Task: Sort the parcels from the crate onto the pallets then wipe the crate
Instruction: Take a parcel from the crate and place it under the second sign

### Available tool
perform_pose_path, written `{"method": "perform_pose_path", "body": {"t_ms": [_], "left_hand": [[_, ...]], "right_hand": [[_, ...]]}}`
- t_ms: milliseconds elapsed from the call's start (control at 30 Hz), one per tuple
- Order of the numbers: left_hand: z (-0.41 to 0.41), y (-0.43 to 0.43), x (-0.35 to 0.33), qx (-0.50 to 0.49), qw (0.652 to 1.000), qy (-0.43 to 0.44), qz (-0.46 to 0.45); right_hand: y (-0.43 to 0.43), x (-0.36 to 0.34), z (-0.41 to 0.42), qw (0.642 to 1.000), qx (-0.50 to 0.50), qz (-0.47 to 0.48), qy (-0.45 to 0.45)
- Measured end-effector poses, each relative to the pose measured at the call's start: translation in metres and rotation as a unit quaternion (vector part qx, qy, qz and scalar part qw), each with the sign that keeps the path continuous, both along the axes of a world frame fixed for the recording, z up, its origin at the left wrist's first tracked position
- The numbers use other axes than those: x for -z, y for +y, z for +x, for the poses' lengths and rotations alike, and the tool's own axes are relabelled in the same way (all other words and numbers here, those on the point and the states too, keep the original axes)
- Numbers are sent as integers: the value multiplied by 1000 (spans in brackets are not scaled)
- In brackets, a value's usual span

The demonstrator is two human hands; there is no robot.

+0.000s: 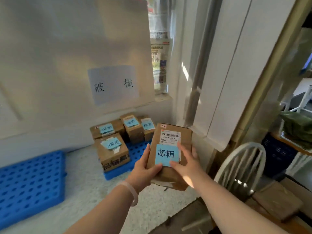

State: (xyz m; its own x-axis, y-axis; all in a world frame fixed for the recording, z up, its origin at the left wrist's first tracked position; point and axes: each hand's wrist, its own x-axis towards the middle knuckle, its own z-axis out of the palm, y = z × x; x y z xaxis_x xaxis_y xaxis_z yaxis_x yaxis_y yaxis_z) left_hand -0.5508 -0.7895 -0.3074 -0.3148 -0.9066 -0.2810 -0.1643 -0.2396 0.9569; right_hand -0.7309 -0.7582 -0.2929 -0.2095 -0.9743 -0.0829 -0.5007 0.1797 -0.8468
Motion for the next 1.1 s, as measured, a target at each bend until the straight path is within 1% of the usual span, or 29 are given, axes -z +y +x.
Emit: {"method": "perform_pose_path", "body": {"t_ms": [100, 167, 267, 467, 600, 733, 867, 1100], "left_hand": [[58, -14, 3, 16, 993, -95, -74], [92, -17, 7, 18, 986, -129, -100], [134, -13, 17, -12, 988, -124, -94], [206, -3, 20, -96, 981, -152, -77], [250, 10, 22, -158, 968, -183, -68], [291, 26, 29, -228, 956, -179, -57], [315, 40, 37, -265, 950, -160, -40], [379, 58, 54, -295, 942, -152, -43]], "right_hand": [[-20, 2, 52, 998, -62, -4, 31], [-32, 5, 82, 994, -101, -15, 42], [-44, 14, 121, 986, -152, -11, 73], [-65, 18, 191, 968, -240, -6, 73], [-80, 21, 241, 950, -308, -13, 46], [-85, 30, 288, 928, -372, -5, 8], [-90, 37, 321, 910, -413, 19, 17], [-83, 47, 390, 898, -437, 44, 18]]}}
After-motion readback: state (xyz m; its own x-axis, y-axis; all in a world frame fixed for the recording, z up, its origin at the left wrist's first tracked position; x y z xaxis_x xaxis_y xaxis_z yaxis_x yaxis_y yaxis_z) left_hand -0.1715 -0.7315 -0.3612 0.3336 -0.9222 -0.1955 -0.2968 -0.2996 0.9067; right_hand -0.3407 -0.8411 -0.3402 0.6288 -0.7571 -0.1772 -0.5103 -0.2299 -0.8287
